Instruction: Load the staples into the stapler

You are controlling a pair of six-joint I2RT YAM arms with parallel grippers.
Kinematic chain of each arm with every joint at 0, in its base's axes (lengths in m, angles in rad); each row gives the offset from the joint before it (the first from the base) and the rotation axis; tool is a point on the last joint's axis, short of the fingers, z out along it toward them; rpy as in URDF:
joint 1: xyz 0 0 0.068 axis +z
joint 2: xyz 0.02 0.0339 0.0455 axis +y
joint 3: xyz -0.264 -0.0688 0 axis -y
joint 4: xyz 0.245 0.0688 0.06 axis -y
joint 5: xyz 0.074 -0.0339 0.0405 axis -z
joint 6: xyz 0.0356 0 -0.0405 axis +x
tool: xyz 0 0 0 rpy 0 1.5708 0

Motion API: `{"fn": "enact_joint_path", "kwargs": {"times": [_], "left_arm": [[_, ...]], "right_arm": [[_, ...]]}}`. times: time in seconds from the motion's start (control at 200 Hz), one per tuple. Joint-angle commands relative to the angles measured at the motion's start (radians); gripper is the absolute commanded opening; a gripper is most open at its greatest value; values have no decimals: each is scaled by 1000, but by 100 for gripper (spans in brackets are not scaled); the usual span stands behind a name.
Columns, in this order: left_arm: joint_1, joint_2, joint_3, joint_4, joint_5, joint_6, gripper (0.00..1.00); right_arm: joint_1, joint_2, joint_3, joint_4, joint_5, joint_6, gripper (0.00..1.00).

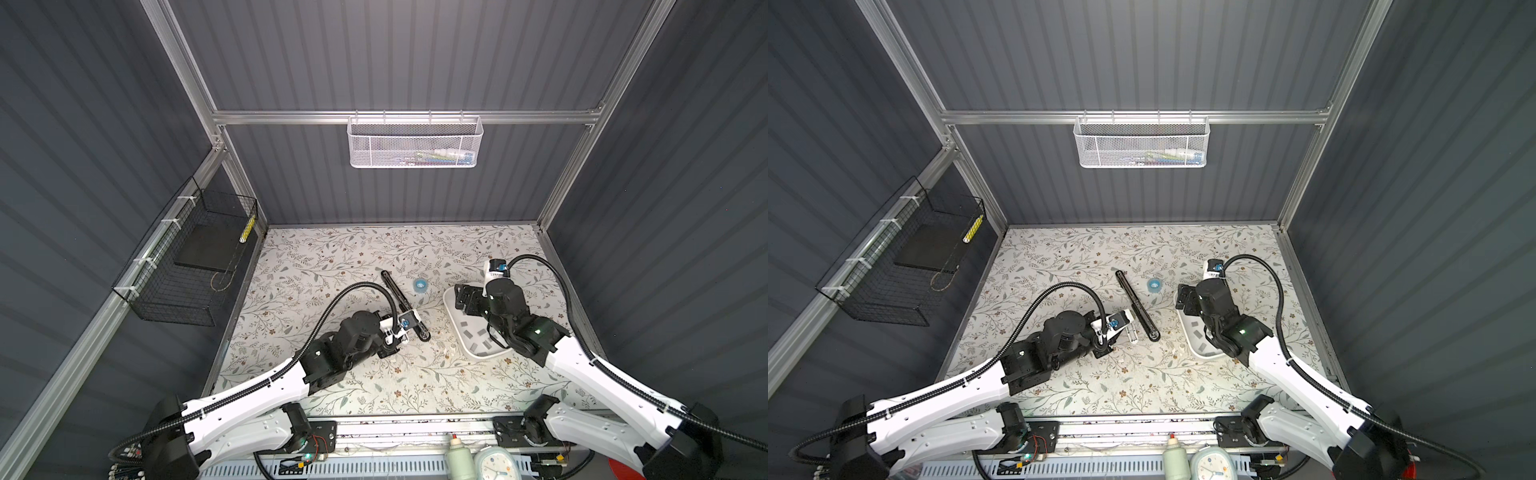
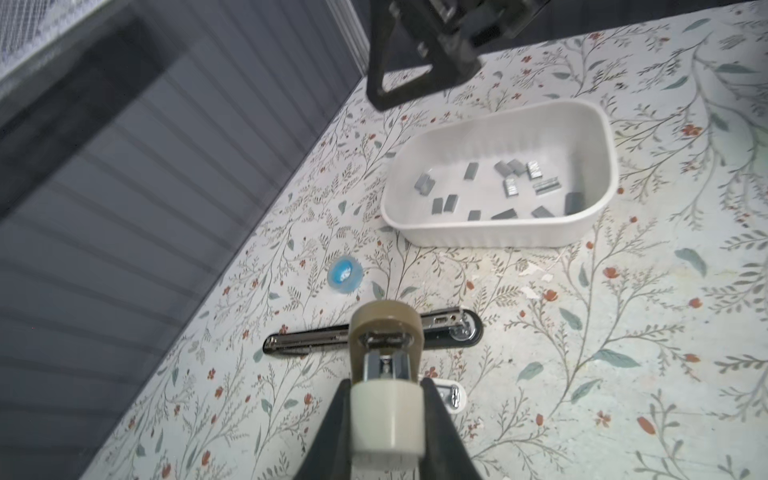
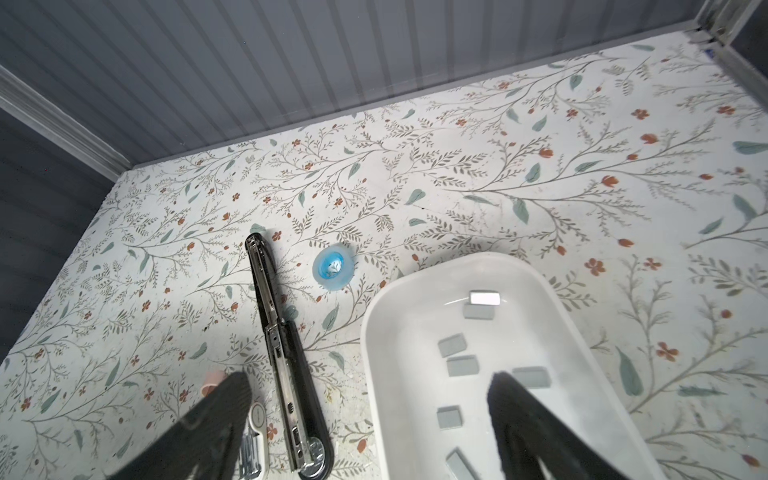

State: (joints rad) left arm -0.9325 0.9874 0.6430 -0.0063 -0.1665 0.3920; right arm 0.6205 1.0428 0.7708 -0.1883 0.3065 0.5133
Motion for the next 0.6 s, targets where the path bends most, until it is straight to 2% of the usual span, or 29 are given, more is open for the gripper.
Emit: {"fn": "enact_joint_path", "kwargs": {"times": [0.0, 0.13, 0.345, 0.44, 0.595], "left_arm": [[96, -17, -4, 108, 139, -107, 0], [98, 50, 16, 106, 213, -63, 0], [98, 162, 37, 144, 291, -77, 0], [97, 168, 25, 158, 318, -86, 0], [99, 123, -11, 176, 304, -93, 0]], "right_arm": [[17, 19, 36, 18, -82, -41, 88], [56, 34, 44, 47, -130, -72, 87], [123, 51, 32, 122, -204, -97, 83], [152, 51, 20, 160, -223, -107, 81], [159, 19, 3, 173, -231, -94, 77]]}}
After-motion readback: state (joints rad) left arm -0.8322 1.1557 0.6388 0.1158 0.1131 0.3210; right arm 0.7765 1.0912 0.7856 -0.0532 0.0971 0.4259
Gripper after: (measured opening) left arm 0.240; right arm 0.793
